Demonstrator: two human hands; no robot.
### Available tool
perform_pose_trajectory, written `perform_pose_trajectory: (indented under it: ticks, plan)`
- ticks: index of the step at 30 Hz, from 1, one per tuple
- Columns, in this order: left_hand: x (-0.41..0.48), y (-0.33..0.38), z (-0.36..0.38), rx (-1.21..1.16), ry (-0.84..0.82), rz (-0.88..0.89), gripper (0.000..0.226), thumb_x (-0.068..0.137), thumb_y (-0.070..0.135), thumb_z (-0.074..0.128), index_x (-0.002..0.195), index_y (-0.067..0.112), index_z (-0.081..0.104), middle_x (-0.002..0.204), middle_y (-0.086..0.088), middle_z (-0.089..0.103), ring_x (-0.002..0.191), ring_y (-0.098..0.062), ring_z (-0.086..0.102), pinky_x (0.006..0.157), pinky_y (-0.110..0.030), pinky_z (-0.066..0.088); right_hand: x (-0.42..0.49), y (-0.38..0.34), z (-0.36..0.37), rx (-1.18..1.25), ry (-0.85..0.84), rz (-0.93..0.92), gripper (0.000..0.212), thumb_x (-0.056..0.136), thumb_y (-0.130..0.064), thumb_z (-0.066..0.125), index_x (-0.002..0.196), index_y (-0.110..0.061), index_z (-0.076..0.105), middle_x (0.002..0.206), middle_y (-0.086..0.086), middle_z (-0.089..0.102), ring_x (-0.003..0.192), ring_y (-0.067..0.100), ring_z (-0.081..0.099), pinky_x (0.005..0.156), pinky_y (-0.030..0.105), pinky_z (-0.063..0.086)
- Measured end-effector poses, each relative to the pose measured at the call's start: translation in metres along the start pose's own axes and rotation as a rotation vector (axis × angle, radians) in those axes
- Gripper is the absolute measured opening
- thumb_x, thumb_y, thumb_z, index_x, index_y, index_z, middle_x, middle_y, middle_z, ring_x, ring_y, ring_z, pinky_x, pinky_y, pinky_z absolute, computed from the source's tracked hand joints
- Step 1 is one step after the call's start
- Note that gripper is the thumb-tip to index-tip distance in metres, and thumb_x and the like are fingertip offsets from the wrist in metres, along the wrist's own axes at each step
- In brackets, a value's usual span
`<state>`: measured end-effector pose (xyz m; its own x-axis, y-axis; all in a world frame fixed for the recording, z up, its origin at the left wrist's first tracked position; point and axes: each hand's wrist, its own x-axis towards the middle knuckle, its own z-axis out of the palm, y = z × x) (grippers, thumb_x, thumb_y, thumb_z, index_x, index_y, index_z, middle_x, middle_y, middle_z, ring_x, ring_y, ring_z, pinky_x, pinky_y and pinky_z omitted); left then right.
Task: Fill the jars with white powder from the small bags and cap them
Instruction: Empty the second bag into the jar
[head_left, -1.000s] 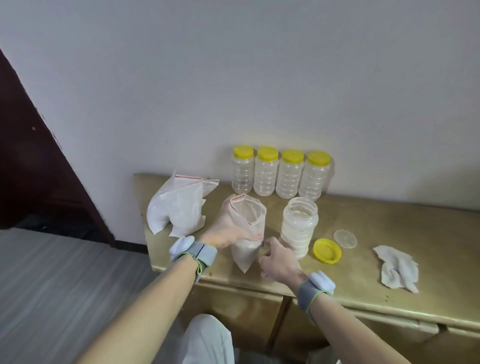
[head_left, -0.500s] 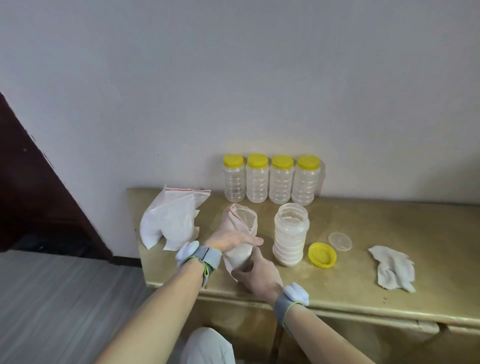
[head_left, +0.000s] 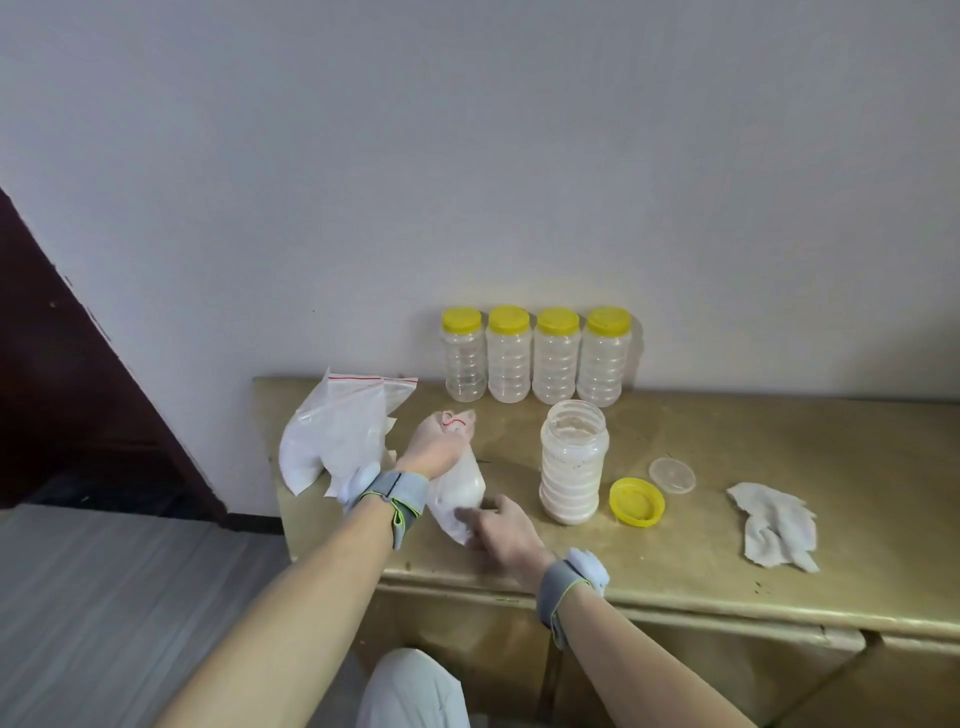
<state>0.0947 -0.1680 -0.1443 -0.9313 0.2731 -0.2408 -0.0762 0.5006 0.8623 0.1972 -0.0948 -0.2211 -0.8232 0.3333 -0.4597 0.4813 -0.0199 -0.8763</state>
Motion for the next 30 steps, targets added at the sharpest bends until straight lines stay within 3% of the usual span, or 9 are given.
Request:
perform_pose_trajectory:
  ticks: [2, 5, 8, 10, 15, 21, 25, 27, 30]
  plan:
    - [0.0, 0.004, -0.008, -0.026, 0.073, -0.023, 0.043, 0.101, 0.034, 0.056, 0.134, 0.008, 0.048, 0.129, -0.006, 0.056, 0.121, -0.029, 0.053, 0.098, -0.029, 0.037, -0.005, -0.007, 0.001, 0.301, -0.035, 0.052, 0.051, 0.075, -0.045, 0.077, 0.105, -0.008, 0.06, 0.07, 0.002, 0.058, 0.058, 0.019, 0.06, 0.061, 0.032, 0.053]
    - [0.003, 0.011, -0.02, -0.178, 0.139, -0.033, 0.05, 0.1, 0.025, 0.053, 0.143, 0.005, 0.038, 0.141, -0.01, 0.048, 0.132, -0.031, 0.046, 0.112, -0.038, 0.035, -0.015, -0.021, 0.003, 0.606, -0.074, 0.104, 0.048, 0.087, -0.052, 0.068, 0.103, -0.007, 0.063, 0.089, 0.006, 0.059, 0.07, 0.022, 0.063, 0.069, 0.034, 0.057]
    - [-0.007, 0.027, -0.029, -0.472, 0.261, -0.037, 0.012, 0.096, 0.011, 0.052, 0.107, 0.011, 0.056, 0.109, -0.013, 0.055, 0.103, -0.031, 0.058, 0.085, -0.035, 0.047, -0.022, -0.033, 0.01, 0.824, -0.144, 0.112, 0.069, 0.08, -0.06, 0.072, 0.117, -0.003, 0.06, 0.092, 0.012, 0.055, 0.069, 0.025, 0.062, 0.07, 0.036, 0.057]
    - [-0.013, 0.045, -0.034, -0.66, 0.292, -0.008, 0.02, 0.092, 0.002, 0.048, 0.08, 0.015, 0.057, 0.084, -0.009, 0.053, 0.08, -0.025, 0.053, 0.065, -0.03, 0.042, -0.028, -0.043, 0.015, 0.949, -0.198, 0.109, 0.079, 0.075, -0.063, 0.074, 0.121, -0.001, 0.056, 0.096, 0.016, 0.055, 0.073, 0.028, 0.065, 0.071, 0.038, 0.058]
    - [-0.036, 0.079, -0.048, -0.775, 0.16, 0.063, 0.03, 0.092, -0.005, 0.04, 0.08, 0.009, 0.064, 0.079, -0.01, 0.055, 0.066, -0.023, 0.055, 0.061, -0.029, 0.048, -0.045, -0.085, 0.016, 1.192, -0.273, 0.004, 0.075, 0.075, -0.066, 0.073, 0.113, -0.003, 0.06, 0.082, 0.01, 0.062, 0.062, 0.017, 0.058, 0.057, 0.026, 0.054]
    - [-0.043, 0.102, -0.061, -0.636, 0.133, 0.246, 0.03, 0.099, 0.0, 0.038, 0.092, 0.015, 0.063, 0.094, -0.002, 0.065, 0.083, -0.019, 0.065, 0.071, -0.03, 0.051, -0.052, -0.141, -0.012, 1.27, -0.185, -0.157, 0.042, 0.079, -0.044, 0.076, 0.102, -0.012, 0.064, 0.068, -0.001, 0.057, 0.043, 0.006, 0.037, 0.039, 0.014, 0.037]
    - [-0.046, 0.11, -0.061, 0.07, 0.155, 0.467, 0.028, 0.098, 0.019, 0.042, 0.116, 0.019, 0.062, 0.126, -0.005, 0.065, 0.12, -0.031, 0.06, 0.096, -0.037, 0.05, -0.059, -0.16, -0.045, 1.261, -0.097, -0.214, 0.032, 0.08, -0.04, 0.076, 0.092, -0.014, 0.062, 0.065, -0.001, 0.059, 0.042, 0.007, 0.033, 0.037, 0.014, 0.032]
    - [-0.055, 0.115, -0.049, 0.422, 0.144, 0.518, 0.02, 0.102, 0.022, 0.037, 0.103, 0.017, 0.057, 0.112, -0.012, 0.07, 0.105, -0.035, 0.063, 0.082, -0.036, 0.047, -0.062, -0.165, -0.067, 1.234, -0.05, -0.263, 0.029, 0.081, -0.041, 0.074, 0.088, -0.016, 0.061, 0.064, -0.002, 0.058, 0.041, 0.007, 0.033, 0.037, 0.014, 0.028]
    - [-0.063, 0.123, -0.028, 0.505, 0.002, 0.518, 0.042, 0.105, 0.033, 0.035, 0.07, 0.015, 0.05, 0.054, 0.007, 0.067, 0.067, -0.023, 0.068, 0.073, -0.029, 0.05, -0.06, -0.159, -0.097, 1.15, 0.049, -0.308, 0.024, 0.082, -0.04, 0.072, 0.085, -0.021, 0.059, 0.063, -0.005, 0.055, 0.042, 0.006, 0.032, 0.039, 0.014, 0.024]
